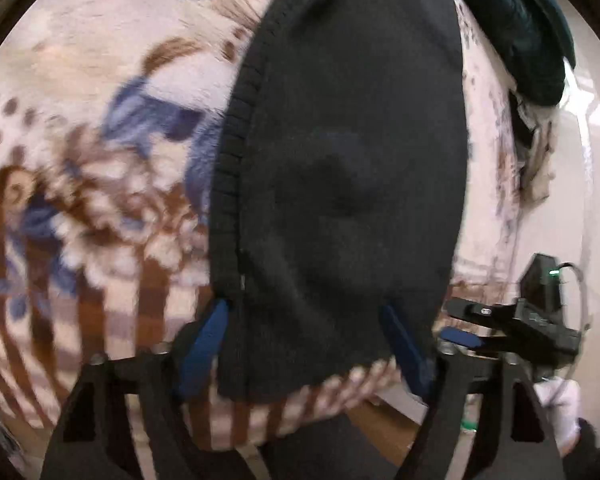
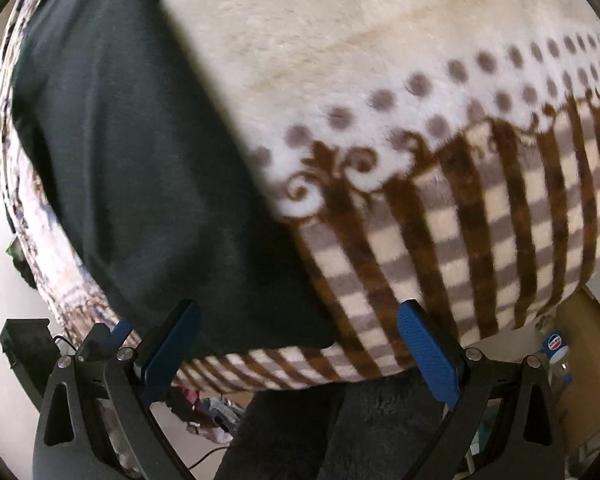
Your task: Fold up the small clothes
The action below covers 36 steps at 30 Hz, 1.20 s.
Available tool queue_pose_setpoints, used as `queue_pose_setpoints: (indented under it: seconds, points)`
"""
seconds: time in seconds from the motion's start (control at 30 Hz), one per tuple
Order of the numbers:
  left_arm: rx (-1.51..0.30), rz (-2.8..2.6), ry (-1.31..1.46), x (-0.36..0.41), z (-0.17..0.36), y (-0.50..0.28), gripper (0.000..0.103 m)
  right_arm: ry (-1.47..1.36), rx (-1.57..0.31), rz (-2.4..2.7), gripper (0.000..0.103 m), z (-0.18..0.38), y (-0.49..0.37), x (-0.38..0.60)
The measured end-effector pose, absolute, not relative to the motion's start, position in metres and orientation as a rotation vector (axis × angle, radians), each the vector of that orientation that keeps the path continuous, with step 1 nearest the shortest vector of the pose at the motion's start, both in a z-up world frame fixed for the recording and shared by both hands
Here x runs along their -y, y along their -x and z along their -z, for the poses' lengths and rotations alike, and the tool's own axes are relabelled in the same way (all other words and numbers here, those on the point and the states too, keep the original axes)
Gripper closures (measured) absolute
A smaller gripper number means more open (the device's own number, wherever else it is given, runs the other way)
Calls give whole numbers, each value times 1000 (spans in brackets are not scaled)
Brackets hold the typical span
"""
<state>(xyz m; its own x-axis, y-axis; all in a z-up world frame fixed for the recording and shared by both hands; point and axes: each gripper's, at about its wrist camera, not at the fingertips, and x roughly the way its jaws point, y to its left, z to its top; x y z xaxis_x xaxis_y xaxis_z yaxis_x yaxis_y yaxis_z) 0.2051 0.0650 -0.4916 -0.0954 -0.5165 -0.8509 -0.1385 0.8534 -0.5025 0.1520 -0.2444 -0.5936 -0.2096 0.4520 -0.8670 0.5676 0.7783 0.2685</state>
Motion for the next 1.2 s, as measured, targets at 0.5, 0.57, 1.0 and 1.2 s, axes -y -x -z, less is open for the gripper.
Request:
queue_pose_setpoints:
  seconds: [0.5,0.57,1.0,1.2]
  points:
    - [-1657,361,509,-65,513,-209,28,-716,-1722,-6,27,606,-161,198]
    - [-1646,360,480,-59,513,-208,29,-697,-1695,-23,45,603,-162,186]
    - [-1490,447,648,-76,446,-205,88,-783,-1617,-143,90,554,-165,188]
    - [-1332,474,719,-101,382,-239,92,-900,-1526,-224,90,498,-185,200]
